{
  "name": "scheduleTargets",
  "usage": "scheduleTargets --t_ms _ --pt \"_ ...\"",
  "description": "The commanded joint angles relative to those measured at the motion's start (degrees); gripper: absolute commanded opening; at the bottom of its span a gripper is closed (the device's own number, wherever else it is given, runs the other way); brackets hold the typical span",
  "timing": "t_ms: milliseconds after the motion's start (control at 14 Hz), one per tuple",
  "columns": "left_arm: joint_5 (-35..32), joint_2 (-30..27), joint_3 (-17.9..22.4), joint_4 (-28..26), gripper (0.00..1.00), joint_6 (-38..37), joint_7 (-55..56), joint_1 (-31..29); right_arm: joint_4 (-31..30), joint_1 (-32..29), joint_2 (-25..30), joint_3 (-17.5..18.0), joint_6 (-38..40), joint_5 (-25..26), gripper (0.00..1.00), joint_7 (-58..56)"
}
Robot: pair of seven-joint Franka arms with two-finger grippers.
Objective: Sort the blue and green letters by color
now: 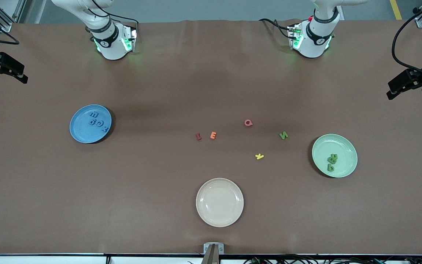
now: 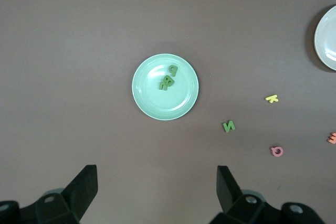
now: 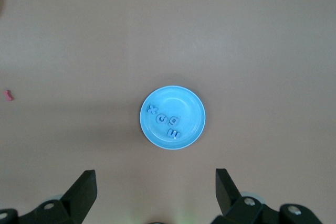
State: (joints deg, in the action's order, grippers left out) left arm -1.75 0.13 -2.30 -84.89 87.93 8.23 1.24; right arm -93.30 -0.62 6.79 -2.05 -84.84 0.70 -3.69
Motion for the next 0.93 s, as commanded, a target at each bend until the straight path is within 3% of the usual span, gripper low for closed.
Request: scheduleTargets --t_ms 0,859 --pt "1.0 -1.6 0.4 -1.2 1.0 0.0 -1.2 0.8 5.6 -1.1 -3.9 0.7 4.8 -1.0 1.0 0.2" --pt "1.1 -1.8 -0.6 -1.5 1.0 -2.4 -1.2 0.9 2.3 -1.1 -2.6 0.7 1.1 -2.3 1.0 -0.2"
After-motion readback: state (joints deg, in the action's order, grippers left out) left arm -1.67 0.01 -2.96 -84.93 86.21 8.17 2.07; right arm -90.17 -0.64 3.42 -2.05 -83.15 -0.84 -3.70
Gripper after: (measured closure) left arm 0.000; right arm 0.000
